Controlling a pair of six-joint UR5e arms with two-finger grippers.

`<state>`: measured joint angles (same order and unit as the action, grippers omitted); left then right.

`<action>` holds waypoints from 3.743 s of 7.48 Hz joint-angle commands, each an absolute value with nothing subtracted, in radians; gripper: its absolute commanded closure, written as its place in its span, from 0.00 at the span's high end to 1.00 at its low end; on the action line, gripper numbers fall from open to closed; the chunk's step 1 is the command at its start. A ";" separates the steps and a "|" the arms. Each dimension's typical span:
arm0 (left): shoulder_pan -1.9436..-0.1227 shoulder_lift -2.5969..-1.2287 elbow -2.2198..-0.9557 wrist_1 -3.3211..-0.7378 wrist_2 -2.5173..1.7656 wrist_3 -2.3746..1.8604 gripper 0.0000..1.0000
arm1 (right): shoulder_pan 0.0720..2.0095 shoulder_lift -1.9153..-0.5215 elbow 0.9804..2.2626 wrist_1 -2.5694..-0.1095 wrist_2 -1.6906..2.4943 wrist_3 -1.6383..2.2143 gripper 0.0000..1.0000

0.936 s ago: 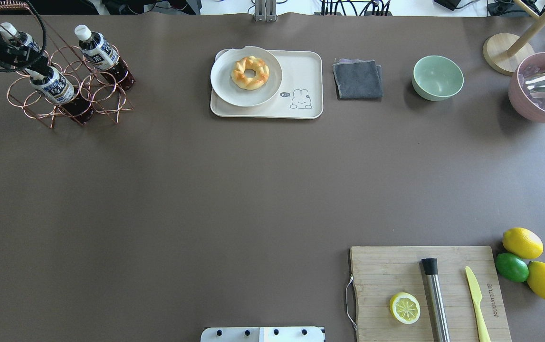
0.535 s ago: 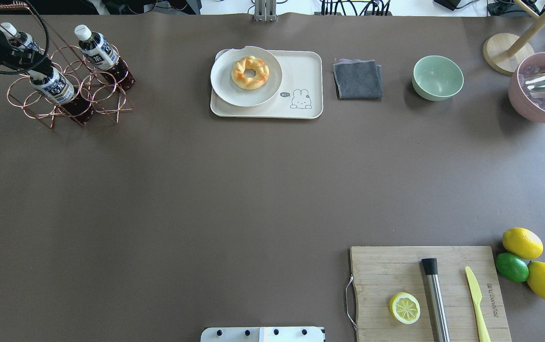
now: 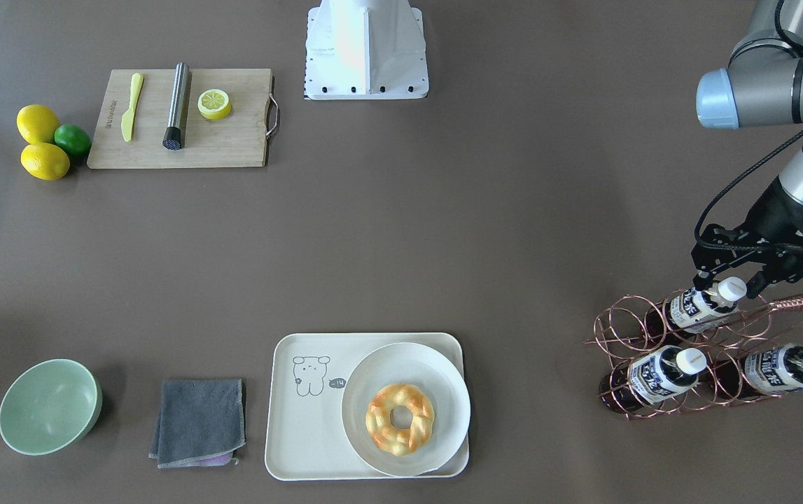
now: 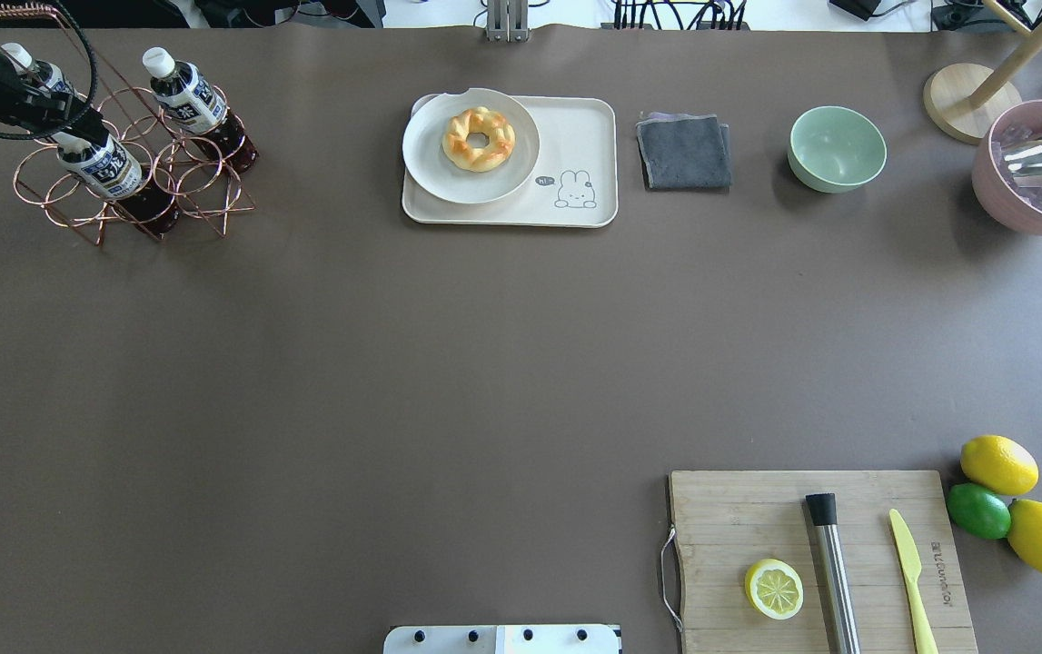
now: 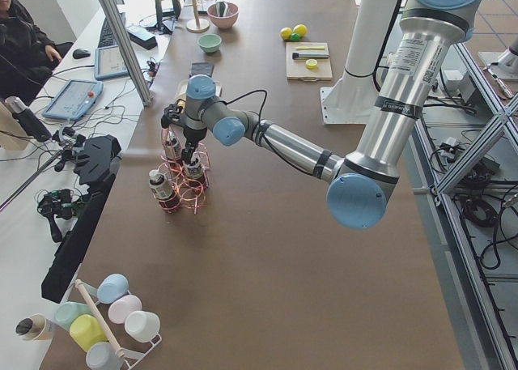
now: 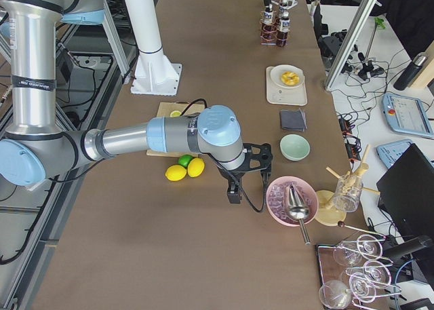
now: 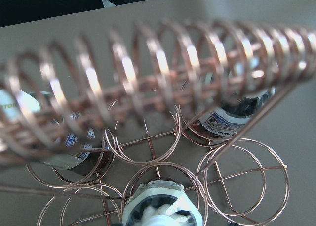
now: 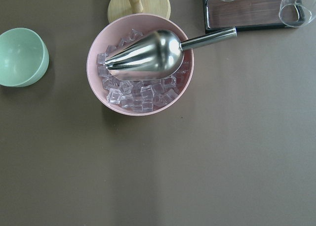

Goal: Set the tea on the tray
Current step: 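Reach the left gripper down to a tea bottle in the copper rack, then grasp the tea bottle and lift it out of the rack with the left gripper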

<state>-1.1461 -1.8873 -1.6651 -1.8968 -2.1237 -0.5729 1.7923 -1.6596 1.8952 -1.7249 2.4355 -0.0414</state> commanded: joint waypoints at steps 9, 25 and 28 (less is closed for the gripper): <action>-1.172 -1.881 -1.670 -1.893 -2.128 -0.574 0.54 | 1.790 -1.663 1.896 -1.724 2.433 -0.041 1.00; -1.387 -1.996 -2.108 -1.344 -2.232 -0.557 0.00 | 1.789 -1.677 1.891 -1.726 2.431 -0.041 1.00; -1.191 -2.090 -2.218 -1.209 -2.203 -0.737 0.00 | 1.789 -1.684 1.891 -1.726 2.434 -0.043 1.00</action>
